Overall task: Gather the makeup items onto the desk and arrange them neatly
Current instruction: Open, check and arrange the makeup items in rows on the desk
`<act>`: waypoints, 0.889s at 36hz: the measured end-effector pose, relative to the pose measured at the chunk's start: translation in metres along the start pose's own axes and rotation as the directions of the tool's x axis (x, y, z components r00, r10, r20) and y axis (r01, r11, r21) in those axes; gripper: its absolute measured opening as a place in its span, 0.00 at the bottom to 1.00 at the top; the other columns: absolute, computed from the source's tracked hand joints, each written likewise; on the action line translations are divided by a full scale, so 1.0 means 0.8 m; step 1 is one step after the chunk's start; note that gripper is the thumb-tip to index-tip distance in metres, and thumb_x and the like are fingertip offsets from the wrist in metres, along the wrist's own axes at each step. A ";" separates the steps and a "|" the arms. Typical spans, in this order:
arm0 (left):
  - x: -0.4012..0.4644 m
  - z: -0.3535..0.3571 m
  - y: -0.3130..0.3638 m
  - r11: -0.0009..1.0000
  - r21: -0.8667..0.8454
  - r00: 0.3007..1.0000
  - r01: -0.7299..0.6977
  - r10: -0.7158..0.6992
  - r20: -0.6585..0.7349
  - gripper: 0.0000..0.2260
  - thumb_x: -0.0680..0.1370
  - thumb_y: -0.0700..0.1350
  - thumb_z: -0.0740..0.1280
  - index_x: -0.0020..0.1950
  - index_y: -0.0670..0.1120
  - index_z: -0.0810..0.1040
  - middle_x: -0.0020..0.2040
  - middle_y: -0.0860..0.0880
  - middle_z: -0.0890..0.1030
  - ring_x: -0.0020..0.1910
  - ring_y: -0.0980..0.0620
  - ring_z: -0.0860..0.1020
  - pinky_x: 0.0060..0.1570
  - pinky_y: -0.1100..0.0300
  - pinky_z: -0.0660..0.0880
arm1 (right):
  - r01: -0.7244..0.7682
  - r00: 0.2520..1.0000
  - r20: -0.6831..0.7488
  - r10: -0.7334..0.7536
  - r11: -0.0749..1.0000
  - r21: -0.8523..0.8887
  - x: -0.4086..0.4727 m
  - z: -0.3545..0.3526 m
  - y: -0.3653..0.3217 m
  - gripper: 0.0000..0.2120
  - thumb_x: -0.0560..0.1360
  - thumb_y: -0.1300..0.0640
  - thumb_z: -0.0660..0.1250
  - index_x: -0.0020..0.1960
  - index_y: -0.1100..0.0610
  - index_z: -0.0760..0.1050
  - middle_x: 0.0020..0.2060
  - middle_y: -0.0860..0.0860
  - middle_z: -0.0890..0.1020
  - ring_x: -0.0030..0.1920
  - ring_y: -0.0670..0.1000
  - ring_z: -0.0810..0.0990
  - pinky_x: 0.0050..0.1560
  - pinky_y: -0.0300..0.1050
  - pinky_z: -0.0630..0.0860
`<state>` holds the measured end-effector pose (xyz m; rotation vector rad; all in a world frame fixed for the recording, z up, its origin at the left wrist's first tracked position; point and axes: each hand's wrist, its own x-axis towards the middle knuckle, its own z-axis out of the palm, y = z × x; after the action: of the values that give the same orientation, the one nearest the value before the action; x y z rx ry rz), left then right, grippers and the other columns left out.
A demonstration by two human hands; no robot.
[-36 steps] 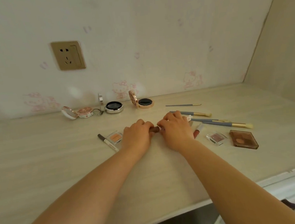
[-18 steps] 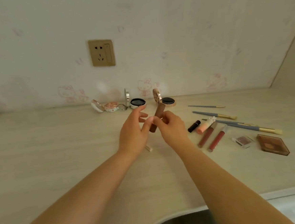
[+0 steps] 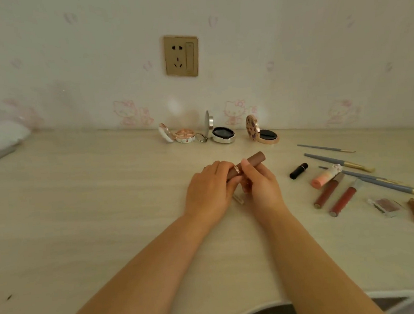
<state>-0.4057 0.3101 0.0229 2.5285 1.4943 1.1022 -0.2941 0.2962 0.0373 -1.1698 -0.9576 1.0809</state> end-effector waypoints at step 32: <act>-0.003 -0.010 0.008 0.924 -0.267 0.955 0.274 -0.228 0.190 0.17 0.78 0.54 0.61 0.31 0.53 0.62 0.27 0.55 0.69 0.32 0.50 0.69 0.31 0.59 0.60 | 0.010 0.999 0.051 -0.013 0.999 0.053 -0.008 0.004 -0.001 0.15 0.82 0.56 0.54 0.38 0.58 0.71 0.32 0.50 0.75 0.25 0.38 0.72 0.29 0.28 0.68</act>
<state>-0.4060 0.3018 0.0297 2.1038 1.4442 0.9774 -0.2985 0.2908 0.0385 -1.0975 -0.9688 1.1248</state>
